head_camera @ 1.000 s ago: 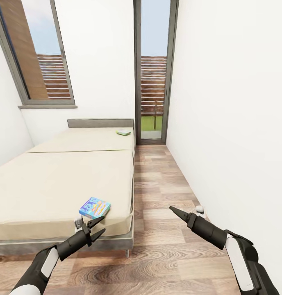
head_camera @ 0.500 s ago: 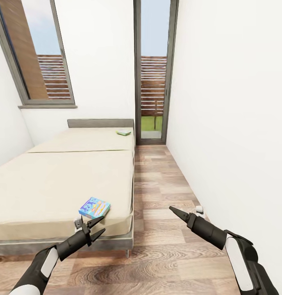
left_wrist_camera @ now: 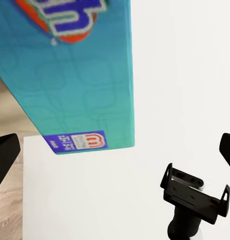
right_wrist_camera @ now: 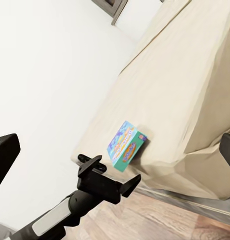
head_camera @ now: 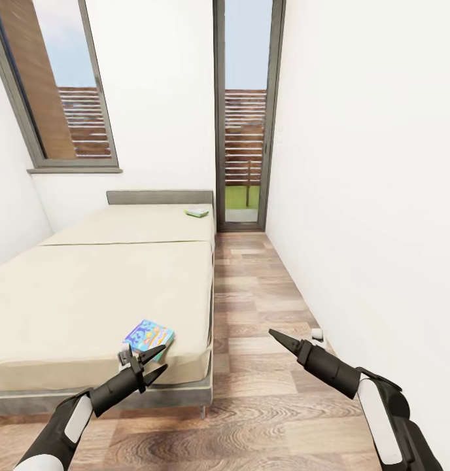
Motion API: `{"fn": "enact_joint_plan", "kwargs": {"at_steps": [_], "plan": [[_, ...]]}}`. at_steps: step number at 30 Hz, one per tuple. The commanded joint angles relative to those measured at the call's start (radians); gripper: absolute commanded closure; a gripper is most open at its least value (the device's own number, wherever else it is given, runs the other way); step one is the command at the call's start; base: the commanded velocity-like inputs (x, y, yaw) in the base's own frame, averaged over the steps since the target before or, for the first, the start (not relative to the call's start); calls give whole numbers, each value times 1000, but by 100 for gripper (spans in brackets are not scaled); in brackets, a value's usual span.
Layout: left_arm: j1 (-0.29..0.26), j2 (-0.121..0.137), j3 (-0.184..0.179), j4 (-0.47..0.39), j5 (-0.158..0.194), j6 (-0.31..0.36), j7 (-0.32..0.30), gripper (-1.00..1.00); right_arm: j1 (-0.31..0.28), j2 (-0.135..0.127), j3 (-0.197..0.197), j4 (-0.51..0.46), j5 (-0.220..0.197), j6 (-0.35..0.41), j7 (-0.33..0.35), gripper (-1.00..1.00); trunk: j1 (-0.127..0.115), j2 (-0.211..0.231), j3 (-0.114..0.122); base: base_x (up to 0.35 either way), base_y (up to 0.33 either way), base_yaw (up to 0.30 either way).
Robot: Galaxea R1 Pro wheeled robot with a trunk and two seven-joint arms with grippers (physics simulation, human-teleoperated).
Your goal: Put all the toys in the child's room - the three board games (two on the bed and one on the table), the two jigsaw puzzles on the table, and the tennis ball on the table - inside the toy box on the table in the child's room.
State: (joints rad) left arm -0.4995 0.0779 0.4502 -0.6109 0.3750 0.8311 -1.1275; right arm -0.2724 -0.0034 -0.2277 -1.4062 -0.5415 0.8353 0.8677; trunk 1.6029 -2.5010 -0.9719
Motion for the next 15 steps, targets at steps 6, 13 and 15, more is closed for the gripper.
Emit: {"fn": "enact_joint_plan", "kwargs": {"at_steps": [6, 13, 15], "plan": [[-1, 1, 1, 0, 2, 6, -1, -100, -1, 3, -1, 0, -1, 5, 2, -100, 0, 0, -1, 6, 0, 0], [-1, 2, 1, 0, 2, 6, -2, -100, -1, 3, -1, 0, -1, 5, 2, -100, 0, 0, -1, 1, 0, 0], [-1, 2, 1, 0, 2, 6, -2, -100, -1, 3, -1, 0, -1, 5, 2, -100, 0, 0, -1, 0, 0, 0]]}}
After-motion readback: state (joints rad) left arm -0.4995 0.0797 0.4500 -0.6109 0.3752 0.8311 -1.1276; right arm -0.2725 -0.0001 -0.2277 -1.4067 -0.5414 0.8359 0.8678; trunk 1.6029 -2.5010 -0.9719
